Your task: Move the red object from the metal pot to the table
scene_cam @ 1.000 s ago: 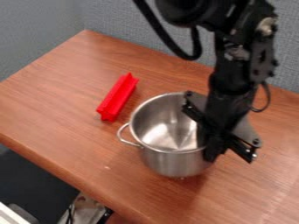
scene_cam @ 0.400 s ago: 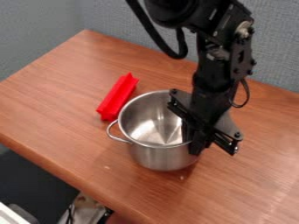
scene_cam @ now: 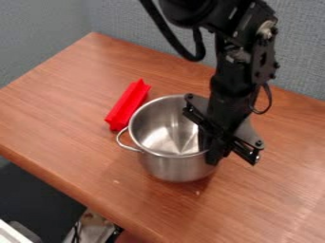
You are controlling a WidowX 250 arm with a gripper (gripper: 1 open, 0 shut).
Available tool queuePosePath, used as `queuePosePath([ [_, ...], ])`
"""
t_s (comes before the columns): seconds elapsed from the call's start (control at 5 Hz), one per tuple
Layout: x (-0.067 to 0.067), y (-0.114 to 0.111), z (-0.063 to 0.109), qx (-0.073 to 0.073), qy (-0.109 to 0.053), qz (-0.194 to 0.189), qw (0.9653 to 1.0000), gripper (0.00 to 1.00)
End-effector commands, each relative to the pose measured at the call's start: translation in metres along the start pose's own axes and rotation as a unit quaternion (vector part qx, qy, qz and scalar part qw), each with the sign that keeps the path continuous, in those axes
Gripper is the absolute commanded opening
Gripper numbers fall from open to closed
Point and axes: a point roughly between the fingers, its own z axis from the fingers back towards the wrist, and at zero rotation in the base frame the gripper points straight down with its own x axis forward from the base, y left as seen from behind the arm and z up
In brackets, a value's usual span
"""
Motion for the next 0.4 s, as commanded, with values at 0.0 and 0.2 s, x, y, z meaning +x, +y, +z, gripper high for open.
queuePosePath([
  [0.0,0.009,-0.0013,0.0073,0.009,-0.019,-0.01,0.9997,0.0],
  [0.2,0.0103,-0.0011,0.0041,0.012,-0.018,-0.01,0.9997,0.0],
])
